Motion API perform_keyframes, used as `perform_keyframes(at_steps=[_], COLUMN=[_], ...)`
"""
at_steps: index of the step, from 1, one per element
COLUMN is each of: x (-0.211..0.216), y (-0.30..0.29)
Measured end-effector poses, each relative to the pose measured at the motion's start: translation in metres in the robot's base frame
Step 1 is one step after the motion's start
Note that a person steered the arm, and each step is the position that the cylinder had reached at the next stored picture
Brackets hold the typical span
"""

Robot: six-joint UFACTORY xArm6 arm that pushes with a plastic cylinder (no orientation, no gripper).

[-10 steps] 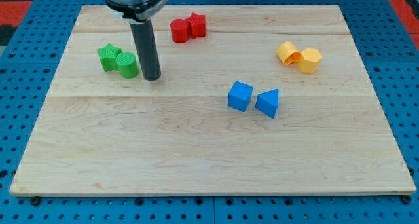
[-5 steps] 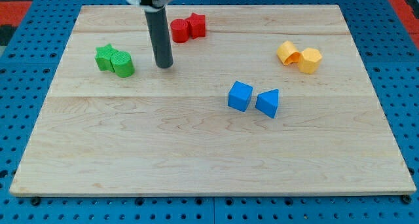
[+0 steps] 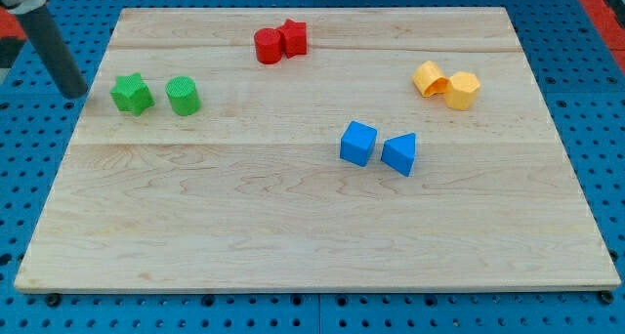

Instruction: Place green star to the left of the green circle

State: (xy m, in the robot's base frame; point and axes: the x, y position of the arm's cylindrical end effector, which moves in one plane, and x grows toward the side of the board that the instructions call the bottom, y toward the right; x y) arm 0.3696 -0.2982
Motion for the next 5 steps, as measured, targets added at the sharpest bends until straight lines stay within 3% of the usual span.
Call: perform_keyframes(at_steps=[5], x=[0.015], y=[0.152])
